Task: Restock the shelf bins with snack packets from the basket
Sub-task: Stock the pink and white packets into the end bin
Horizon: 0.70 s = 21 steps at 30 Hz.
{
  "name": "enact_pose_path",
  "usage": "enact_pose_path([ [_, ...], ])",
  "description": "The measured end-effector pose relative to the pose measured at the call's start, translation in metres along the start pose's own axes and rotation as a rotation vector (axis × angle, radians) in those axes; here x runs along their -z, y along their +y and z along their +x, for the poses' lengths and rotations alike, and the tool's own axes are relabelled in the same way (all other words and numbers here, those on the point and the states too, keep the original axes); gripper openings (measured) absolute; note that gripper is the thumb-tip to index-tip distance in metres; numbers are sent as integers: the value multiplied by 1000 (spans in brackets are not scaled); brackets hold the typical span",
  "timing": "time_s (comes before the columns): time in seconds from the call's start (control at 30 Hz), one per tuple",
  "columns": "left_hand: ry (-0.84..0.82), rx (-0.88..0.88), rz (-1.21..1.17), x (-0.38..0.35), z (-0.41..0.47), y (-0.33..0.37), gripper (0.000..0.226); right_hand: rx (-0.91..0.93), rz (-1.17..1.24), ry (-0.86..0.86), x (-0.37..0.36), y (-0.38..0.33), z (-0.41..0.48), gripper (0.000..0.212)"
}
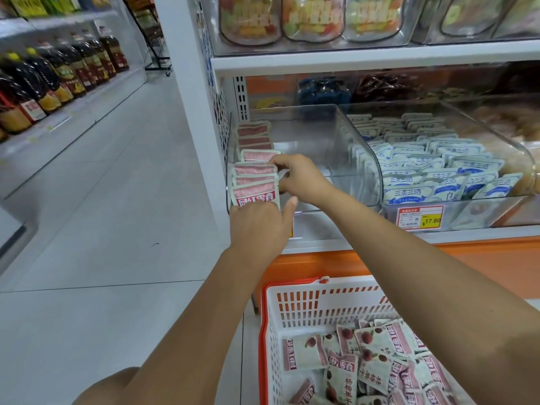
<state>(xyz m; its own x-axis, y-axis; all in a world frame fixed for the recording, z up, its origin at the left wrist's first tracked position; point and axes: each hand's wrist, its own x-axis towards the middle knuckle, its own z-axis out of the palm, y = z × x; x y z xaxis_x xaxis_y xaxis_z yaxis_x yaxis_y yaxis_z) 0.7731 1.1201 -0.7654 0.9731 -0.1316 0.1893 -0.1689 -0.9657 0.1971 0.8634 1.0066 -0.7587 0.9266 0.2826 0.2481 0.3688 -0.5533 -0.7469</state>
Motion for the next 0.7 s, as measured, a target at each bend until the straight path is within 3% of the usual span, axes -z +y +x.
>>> enact_pose_path([
  [0.13,-69,13,50,1,4,5,66,-21,51,26,2,-2,-2,32],
  [0.3,-189,63,-3,8,6,-2,68,-182,170,102,7,-11,-10,26],
  [0.4,-54,44,3,13,-7,-3,58,-151,74,279,9,-16,-21,15],
  [0.5,176,-81,-48,18,-29,-6,37,32,36,435,13,-22,-60,26],
  [0.6,303,-209,-200,17,-62,-5,22,128,26,396,10,-15,-110,37],
  [0.7,-44,-177,-161,-2,-85,-2,25,-15,-68,165,-10,24,-153,41],
])
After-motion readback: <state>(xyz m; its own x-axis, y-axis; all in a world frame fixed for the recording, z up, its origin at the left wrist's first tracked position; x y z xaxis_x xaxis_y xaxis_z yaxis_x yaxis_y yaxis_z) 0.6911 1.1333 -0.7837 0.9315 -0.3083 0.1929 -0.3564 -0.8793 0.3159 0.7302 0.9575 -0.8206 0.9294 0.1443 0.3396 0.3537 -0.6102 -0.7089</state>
